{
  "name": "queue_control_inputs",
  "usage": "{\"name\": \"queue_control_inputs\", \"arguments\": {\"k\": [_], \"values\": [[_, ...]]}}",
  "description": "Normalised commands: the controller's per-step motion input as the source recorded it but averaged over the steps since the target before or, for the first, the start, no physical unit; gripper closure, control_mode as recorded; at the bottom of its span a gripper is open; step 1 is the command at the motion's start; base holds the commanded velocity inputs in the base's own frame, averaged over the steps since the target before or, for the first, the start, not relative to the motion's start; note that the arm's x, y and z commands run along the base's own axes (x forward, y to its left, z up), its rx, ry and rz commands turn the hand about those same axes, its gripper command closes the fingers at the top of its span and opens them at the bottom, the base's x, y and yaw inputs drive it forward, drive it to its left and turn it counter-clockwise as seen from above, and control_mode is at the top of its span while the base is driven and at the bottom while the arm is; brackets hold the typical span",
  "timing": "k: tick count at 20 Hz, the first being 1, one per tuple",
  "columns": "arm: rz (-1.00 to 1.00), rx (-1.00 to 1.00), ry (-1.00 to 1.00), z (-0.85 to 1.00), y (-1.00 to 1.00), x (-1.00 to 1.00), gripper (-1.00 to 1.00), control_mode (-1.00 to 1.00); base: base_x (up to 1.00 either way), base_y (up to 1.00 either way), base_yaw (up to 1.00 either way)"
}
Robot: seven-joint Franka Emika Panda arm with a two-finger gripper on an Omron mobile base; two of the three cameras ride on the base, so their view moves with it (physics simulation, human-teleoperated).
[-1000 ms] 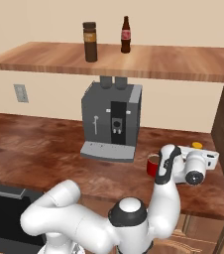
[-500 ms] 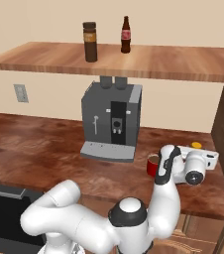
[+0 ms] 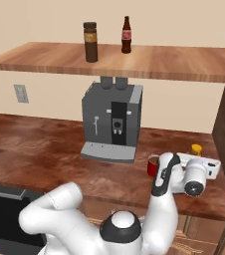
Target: Pick the cinnamon and honey bottle from the shelves and place them next to the mug.
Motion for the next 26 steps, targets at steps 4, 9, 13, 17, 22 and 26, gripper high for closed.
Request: {"name": "queue_control_inputs", "arguments": {"k": [4, 9, 13, 17, 22, 26], "values": [[0.0, 0.0, 0.0, 0.0, 0.0, -0.76, -1.0, -1.0, 0.0, 0.0, 0.0], [0.0, 0.0, 0.0, 0.0, 0.01, -0.42, -1.0, -1.0, 0.0, 0.0, 0.0], [0.0, 0.0, -0.02, 0.06, 0.13, -0.53, -1.0, -1.0, 0.0, 0.0, 0.0], [0.02, 0.0, -0.13, 0.4, 0.58, -0.52, -1.0, -1.0, 0.0, 0.0, 0.0], [0.06, 0.0, -0.2, 0.55, 0.74, -0.66, -1.0, -1.0, 0.0, 0.0, 0.0], [0.08, 0.0, -0.16, 0.56, 0.79, -0.67, -1.0, -1.0, 0.0, 0.0, 0.0]]}}
